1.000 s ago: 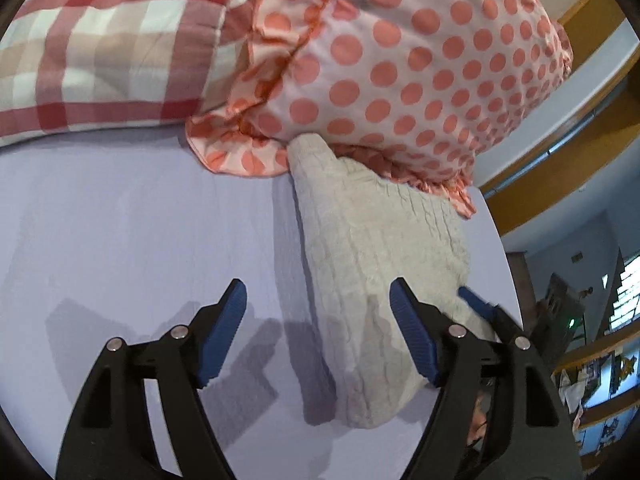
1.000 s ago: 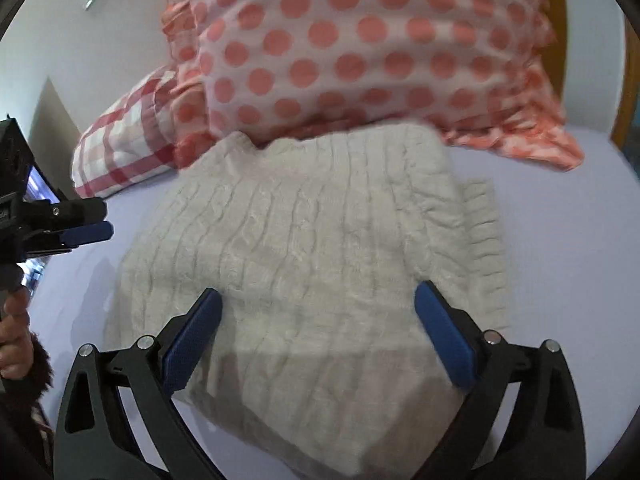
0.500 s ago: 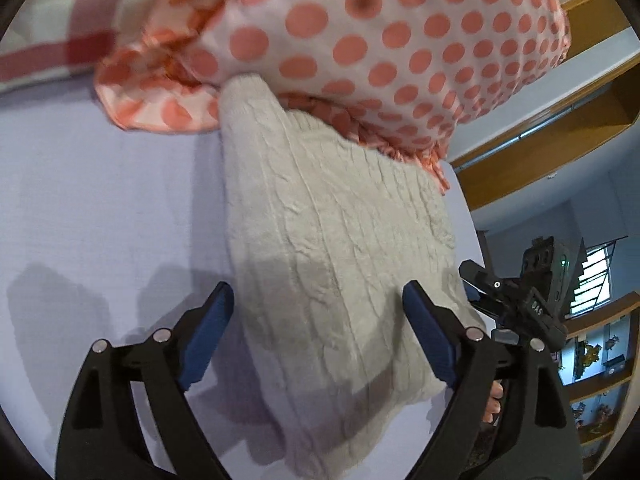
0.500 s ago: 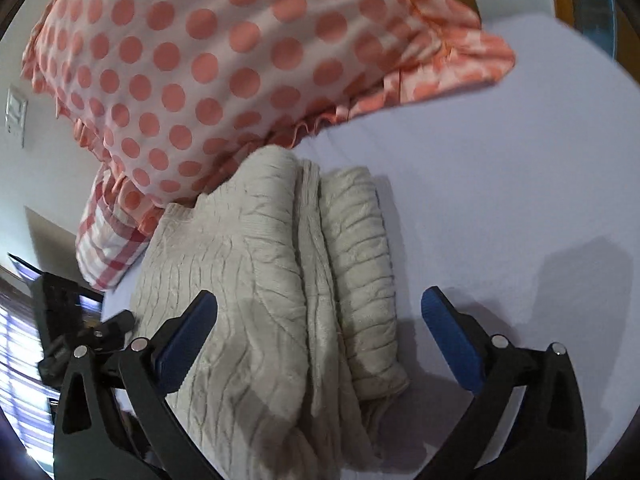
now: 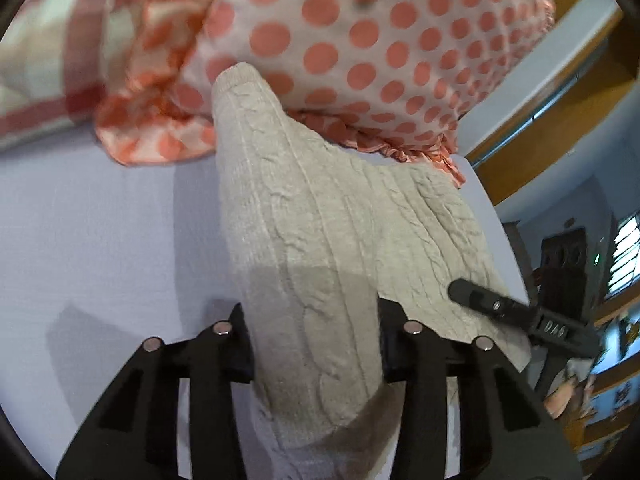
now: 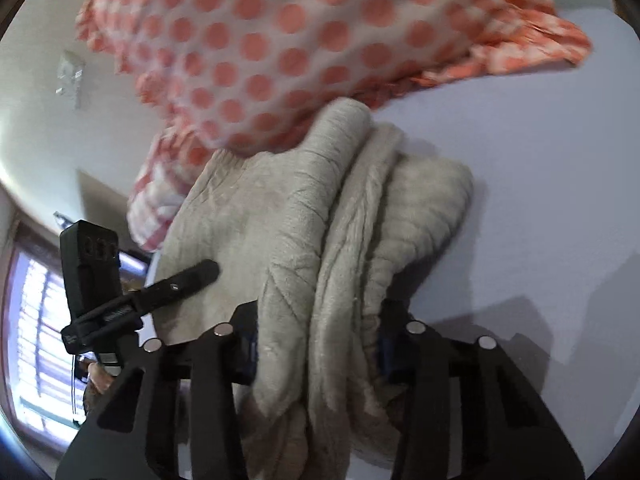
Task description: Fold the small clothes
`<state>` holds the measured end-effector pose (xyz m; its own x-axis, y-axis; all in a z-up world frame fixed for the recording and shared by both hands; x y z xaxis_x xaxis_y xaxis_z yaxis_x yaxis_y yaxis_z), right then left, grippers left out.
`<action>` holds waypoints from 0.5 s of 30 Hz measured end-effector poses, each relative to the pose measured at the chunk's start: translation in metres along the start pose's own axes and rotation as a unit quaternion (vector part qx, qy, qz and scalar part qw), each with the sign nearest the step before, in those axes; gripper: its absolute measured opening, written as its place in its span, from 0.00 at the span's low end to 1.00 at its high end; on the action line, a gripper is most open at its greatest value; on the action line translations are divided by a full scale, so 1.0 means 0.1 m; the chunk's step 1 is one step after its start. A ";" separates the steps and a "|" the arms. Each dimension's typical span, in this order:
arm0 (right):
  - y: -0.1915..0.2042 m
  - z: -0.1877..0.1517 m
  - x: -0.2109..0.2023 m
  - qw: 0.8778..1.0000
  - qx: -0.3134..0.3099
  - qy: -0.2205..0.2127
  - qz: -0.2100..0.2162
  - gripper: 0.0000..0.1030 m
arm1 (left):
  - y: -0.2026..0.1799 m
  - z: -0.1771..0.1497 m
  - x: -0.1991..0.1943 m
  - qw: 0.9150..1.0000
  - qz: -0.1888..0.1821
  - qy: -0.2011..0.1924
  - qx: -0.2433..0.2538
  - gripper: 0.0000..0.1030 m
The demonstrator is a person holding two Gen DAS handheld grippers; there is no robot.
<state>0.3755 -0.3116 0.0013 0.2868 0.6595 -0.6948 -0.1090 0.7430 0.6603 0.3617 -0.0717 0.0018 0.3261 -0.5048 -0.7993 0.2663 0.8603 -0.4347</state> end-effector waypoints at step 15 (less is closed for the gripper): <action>0.87 -0.31 0.47 0.993 -0.101 0.007 -0.061 0.63 | 1.07 -0.29 -0.73 0.996 0.073 -0.030 -0.040 0.70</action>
<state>0.3504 -0.2124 0.0175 0.2963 0.5645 -0.7704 -0.2631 0.8237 0.5023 0.3399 0.0592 0.0019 0.4096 -0.3751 -0.8316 0.1393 0.9266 -0.3493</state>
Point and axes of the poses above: each gripper's, at about its wrist camera, not at the fingertips, and x roughly the way its jaws point, y to its left, z to its top, the point moved 6 cm from there along x, roughly the way its jaws point, and after that the axes turned 5 degrees about y, right-handed, at the moved point
